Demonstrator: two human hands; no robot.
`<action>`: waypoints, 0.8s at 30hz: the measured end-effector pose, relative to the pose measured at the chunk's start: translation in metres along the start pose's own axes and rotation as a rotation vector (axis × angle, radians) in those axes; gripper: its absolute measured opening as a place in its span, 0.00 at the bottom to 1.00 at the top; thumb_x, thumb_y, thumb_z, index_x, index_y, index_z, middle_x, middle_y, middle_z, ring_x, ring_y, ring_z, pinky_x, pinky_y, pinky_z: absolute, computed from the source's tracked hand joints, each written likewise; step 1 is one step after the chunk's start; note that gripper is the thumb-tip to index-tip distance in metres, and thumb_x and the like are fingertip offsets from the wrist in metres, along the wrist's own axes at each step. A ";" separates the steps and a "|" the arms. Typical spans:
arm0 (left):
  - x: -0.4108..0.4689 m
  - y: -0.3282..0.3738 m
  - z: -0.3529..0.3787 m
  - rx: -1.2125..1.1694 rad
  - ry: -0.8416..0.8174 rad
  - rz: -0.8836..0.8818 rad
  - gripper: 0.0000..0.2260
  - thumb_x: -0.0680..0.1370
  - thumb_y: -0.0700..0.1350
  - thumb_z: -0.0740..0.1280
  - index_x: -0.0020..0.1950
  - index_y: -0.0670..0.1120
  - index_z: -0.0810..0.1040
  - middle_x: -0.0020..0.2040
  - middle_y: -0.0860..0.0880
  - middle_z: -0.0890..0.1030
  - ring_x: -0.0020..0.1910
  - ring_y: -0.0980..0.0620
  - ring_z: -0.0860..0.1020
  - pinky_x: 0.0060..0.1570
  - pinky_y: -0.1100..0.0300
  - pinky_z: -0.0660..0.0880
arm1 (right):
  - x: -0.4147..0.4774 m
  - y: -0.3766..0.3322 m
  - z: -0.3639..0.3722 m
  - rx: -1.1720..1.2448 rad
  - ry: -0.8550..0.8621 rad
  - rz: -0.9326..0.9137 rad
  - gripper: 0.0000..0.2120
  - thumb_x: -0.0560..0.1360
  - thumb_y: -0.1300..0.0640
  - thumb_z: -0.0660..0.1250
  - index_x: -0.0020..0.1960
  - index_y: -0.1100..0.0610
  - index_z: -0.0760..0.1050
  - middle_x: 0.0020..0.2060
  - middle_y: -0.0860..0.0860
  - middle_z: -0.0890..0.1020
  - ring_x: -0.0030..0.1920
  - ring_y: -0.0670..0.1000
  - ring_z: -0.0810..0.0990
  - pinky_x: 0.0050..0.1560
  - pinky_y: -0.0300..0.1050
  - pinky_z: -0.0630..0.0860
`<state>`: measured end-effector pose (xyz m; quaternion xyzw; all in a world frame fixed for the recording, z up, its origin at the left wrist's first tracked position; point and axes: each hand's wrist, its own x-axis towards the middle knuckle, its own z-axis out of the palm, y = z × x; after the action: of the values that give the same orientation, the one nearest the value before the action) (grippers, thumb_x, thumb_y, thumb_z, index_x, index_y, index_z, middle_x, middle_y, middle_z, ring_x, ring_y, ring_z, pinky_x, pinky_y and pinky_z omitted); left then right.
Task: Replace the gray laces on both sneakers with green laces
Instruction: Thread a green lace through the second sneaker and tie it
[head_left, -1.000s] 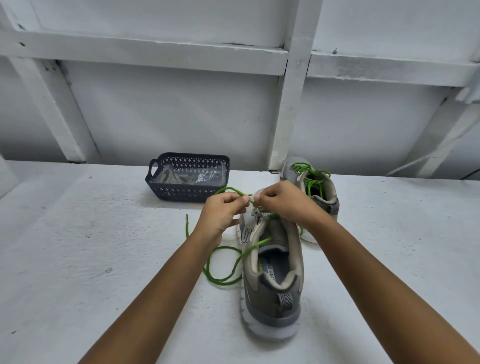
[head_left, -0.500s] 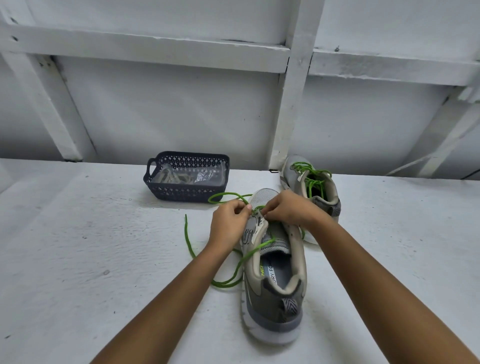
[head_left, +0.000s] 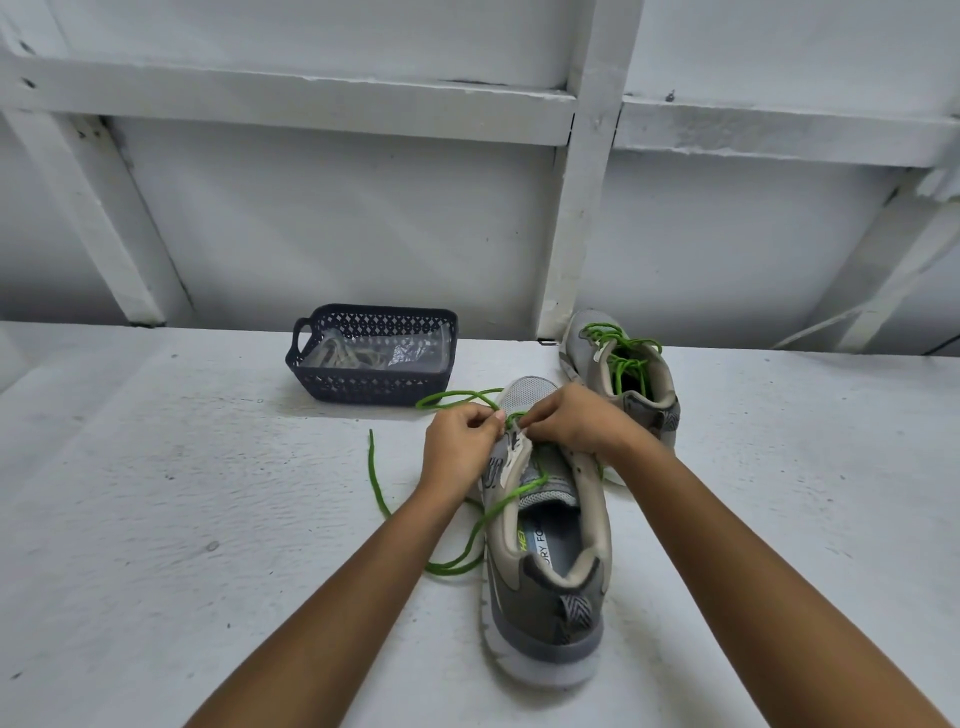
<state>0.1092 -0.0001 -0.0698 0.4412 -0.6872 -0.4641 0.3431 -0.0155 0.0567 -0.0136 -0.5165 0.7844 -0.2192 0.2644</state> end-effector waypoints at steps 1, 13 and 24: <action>-0.002 0.001 0.000 0.018 -0.009 0.001 0.08 0.76 0.45 0.68 0.38 0.44 0.82 0.32 0.53 0.79 0.33 0.58 0.75 0.37 0.63 0.69 | 0.000 0.001 0.000 0.005 0.001 0.001 0.11 0.73 0.61 0.69 0.54 0.57 0.82 0.47 0.54 0.84 0.44 0.44 0.76 0.29 0.22 0.65; -0.043 0.023 -0.009 0.152 -0.321 0.009 0.29 0.68 0.71 0.60 0.49 0.46 0.77 0.47 0.49 0.78 0.50 0.52 0.76 0.54 0.55 0.72 | 0.007 0.004 0.010 0.063 -0.031 0.033 0.05 0.73 0.63 0.64 0.41 0.58 0.79 0.38 0.55 0.78 0.41 0.50 0.74 0.44 0.42 0.70; -0.066 0.028 0.002 0.170 -0.046 -0.045 0.19 0.81 0.42 0.55 0.72 0.47 0.66 0.63 0.44 0.76 0.56 0.45 0.76 0.48 0.58 0.70 | -0.027 -0.004 -0.025 0.256 0.177 -0.070 0.07 0.76 0.62 0.62 0.39 0.57 0.74 0.38 0.51 0.81 0.42 0.50 0.78 0.46 0.45 0.74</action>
<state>0.1240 0.0668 -0.0480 0.4732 -0.7218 -0.4216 0.2779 -0.0196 0.0825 0.0126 -0.4842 0.7518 -0.3713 0.2500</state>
